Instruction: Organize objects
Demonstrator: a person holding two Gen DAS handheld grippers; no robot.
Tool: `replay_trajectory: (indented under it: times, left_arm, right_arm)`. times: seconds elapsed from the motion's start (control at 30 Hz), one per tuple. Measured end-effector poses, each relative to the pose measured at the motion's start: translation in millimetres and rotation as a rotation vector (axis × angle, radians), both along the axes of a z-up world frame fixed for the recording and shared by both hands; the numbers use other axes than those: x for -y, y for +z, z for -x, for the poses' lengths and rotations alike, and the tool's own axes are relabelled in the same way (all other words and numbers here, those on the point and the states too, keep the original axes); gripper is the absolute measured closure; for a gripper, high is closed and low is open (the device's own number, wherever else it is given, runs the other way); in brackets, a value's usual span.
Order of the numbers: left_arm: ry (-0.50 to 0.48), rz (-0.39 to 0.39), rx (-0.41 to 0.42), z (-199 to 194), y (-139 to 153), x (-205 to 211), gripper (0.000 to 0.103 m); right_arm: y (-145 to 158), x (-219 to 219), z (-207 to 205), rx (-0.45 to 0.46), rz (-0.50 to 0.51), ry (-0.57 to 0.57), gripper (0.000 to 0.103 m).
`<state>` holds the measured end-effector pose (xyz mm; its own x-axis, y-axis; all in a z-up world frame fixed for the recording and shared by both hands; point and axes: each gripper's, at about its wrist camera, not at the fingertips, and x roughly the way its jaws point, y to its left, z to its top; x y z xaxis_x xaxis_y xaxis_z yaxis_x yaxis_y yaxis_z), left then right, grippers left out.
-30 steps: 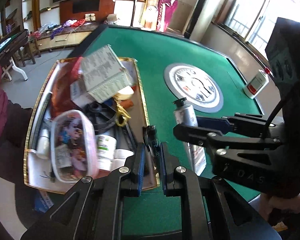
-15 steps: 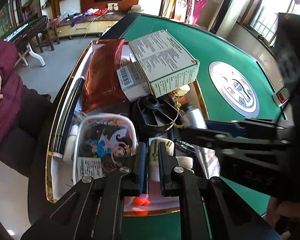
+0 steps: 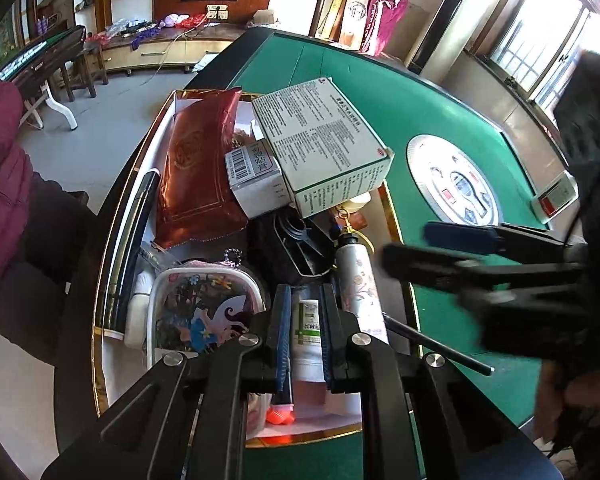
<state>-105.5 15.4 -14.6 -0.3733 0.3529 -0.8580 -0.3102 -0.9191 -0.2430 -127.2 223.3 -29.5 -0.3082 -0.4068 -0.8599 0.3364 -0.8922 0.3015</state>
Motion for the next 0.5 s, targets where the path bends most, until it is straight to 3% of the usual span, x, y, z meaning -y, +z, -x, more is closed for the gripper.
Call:
replay_trajectory:
  times: [0.07,0.13,0.2,0.3,0.37,0.5]
  left_arm:
    - [-0.008,-0.029,0.010,0,2,2,0.083]
    - [-0.008,-0.074,0.022,-1,4,6,0.060]
    - [-0.007,-0.101,0.033,-2,4,7,0.054]
    - [0.008,-0.112,0.038,-4,6,5,0.054]
    - [0.006,-0.115,0.024,-8,10,1,0.048]
    - [-0.005,-0.129,-0.074,-22,22,-15,0.024]
  right_arm:
    - [5,-16,-3,0.008,0.032,-0.020,0.043]
    - [5,-34,-8,0.036,0.075,-0.058,0.043]
    - [0,-51,-12,0.080,0.109,-0.103,0.042]
    - [-5,-71,-22,0.105,0.121,-0.161,0.040]
    - [-6,-87,-32,0.096,0.098,-0.203,0.029]
    - [-5,-116,-53,0.042,0.043,-0.314,0.023]
